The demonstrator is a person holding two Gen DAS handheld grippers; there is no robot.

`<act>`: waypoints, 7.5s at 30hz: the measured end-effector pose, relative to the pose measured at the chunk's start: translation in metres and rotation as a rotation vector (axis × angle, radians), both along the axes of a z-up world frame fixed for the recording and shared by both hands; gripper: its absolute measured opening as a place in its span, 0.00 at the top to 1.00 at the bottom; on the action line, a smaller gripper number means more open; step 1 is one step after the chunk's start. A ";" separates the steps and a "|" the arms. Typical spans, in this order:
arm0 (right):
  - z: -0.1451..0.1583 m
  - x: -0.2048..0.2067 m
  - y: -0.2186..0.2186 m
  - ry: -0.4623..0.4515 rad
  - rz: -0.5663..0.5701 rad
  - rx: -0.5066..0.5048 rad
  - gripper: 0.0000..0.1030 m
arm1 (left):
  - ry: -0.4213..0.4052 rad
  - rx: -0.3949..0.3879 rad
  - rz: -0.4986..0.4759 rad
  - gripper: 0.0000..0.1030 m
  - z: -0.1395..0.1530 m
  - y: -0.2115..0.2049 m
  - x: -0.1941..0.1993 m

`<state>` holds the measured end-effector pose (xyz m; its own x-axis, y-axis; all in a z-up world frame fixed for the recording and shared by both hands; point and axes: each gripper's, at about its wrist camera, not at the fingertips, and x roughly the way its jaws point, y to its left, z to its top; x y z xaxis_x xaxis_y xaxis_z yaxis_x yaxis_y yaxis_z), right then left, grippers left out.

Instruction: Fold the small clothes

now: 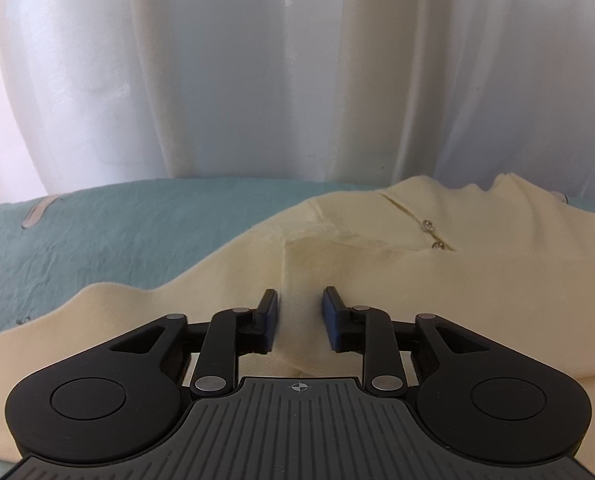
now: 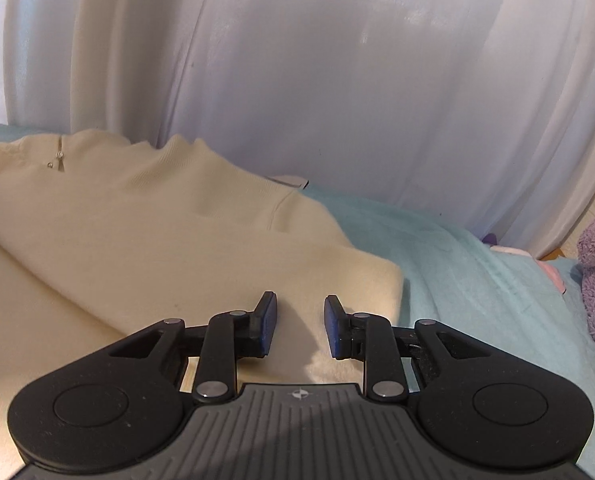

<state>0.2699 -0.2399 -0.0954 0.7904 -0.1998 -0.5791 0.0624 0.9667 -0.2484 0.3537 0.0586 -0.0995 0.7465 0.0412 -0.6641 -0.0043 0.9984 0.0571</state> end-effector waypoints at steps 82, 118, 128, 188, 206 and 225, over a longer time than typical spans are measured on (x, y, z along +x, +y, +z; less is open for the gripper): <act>0.051 0.013 0.104 -0.013 0.221 0.466 0.97 | -0.110 -0.504 0.299 0.48 0.006 0.116 -0.167; 0.003 0.024 -0.011 0.026 -0.100 0.079 0.92 | -0.016 -0.238 0.151 0.46 0.013 0.056 -0.084; 0.033 -0.020 -0.027 -0.086 -0.187 0.430 0.64 | 0.015 -0.219 0.152 0.45 0.010 0.053 -0.079; -0.011 -0.075 -0.066 0.103 -0.184 0.978 0.62 | 0.071 -0.313 0.014 0.39 0.014 0.059 -0.093; 0.004 -0.267 -0.071 0.460 -0.039 0.959 0.56 | 0.339 -0.364 -0.089 0.32 0.030 0.114 -0.284; -0.016 -0.299 -0.104 0.501 -0.133 1.126 0.85 | 0.481 -0.518 -0.155 0.78 0.022 0.114 -0.317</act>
<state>-0.0287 -0.3440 -0.1116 0.4442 0.5431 -0.7125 0.3137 0.6507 0.6915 0.0364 0.1730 -0.0771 0.3382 -0.4502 -0.8264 0.0457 0.8850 -0.4634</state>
